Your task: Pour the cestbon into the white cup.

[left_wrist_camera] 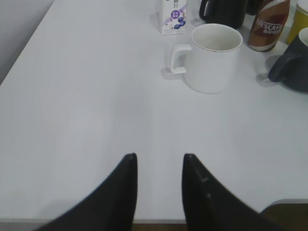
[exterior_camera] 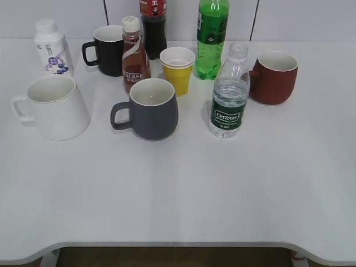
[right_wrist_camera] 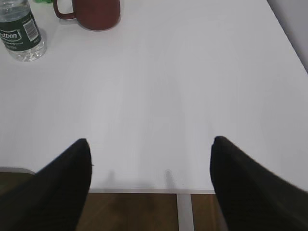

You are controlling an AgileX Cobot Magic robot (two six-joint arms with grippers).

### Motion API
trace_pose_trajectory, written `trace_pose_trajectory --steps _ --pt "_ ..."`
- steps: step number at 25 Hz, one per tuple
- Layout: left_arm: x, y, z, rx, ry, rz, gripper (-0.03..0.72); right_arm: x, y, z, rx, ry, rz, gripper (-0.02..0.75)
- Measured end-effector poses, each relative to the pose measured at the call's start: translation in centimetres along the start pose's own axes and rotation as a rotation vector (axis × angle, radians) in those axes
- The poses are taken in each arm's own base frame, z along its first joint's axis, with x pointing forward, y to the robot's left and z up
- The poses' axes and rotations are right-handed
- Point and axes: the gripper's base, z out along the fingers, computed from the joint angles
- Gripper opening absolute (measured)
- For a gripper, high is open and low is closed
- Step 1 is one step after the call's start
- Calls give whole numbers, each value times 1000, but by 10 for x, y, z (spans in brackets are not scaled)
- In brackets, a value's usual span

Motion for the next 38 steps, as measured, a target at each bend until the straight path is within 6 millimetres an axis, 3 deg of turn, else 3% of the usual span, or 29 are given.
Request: trace_pose_trajectory --steps 15,22,25,30,35,38 --pt "-2 -1 -1 8 -17 -4 241 0 0 0 0 0 0 575" --pt "-61 -5 6 43 -513 -13 241 0 0 0 0 0 0 575" --pt "-79 -6 28 45 -648 -4 241 0 0 0 -1 0 0 575" --pt "-81 -7 96 44 -590 11 241 0 0 0 -1 0 0 575" --pt "-54 -10 180 57 -383 61 247 0 0 0 -4 0 2 575" --pt "-33 -11 216 74 -313 64 293 0 0 0 -5 1 3 575"
